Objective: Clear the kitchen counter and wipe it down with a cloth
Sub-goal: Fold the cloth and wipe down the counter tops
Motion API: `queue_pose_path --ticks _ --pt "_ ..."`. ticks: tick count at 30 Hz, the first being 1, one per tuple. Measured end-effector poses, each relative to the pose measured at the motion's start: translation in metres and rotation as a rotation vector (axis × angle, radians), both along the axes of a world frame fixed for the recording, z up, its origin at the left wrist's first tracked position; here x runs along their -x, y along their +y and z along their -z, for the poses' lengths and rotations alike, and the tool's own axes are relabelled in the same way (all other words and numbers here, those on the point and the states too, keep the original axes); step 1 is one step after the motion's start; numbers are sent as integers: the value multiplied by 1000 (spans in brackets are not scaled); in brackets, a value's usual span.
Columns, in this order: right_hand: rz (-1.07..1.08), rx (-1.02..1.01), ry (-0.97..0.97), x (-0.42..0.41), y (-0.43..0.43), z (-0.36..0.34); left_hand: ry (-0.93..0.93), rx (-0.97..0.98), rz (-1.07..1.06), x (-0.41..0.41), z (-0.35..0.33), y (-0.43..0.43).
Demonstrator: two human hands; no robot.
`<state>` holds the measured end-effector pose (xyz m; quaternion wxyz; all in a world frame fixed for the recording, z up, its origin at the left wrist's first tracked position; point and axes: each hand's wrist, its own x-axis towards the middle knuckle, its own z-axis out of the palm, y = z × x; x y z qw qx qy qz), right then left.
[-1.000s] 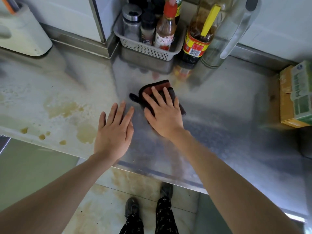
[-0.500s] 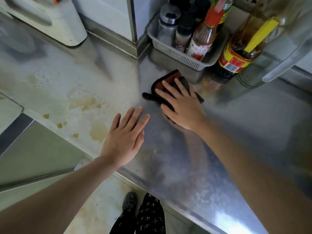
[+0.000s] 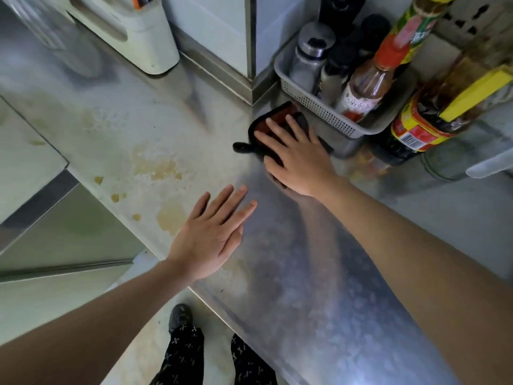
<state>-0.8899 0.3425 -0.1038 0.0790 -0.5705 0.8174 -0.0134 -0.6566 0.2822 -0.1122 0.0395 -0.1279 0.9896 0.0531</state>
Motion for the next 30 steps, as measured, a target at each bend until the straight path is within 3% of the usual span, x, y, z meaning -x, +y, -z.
queue_pose_path --ticks 3,8,12,17,19,22,25,27,30 --pt "212 39 -34 -7 -30 -1 2 -8 4 -1 1 0" --pt "-32 -6 -21 -1 -8 -3 16 -32 9 -3 1 -1" --pt "227 8 6 -18 2 -1 33 -81 18 -3 -1 -1" --pt "172 -75 -16 -70 49 -4 69 -156 6 -4 -4 -2" --pt "374 -64 -25 -93 83 -3 83 -180 2 -4 -6 -2" --pt "842 -16 -61 -139 117 -5 134 -226 12 -3 -16 -3" --pt "1124 4 -142 -193 103 -9 233 -261 34 -12 -28 -16" --pt "1102 6 -154 -231 77 -12 245 -259 18 -27 -32 -34" --pt "860 -60 -106 -266 57 -10 198 -232 -16 -52 -29 -71"
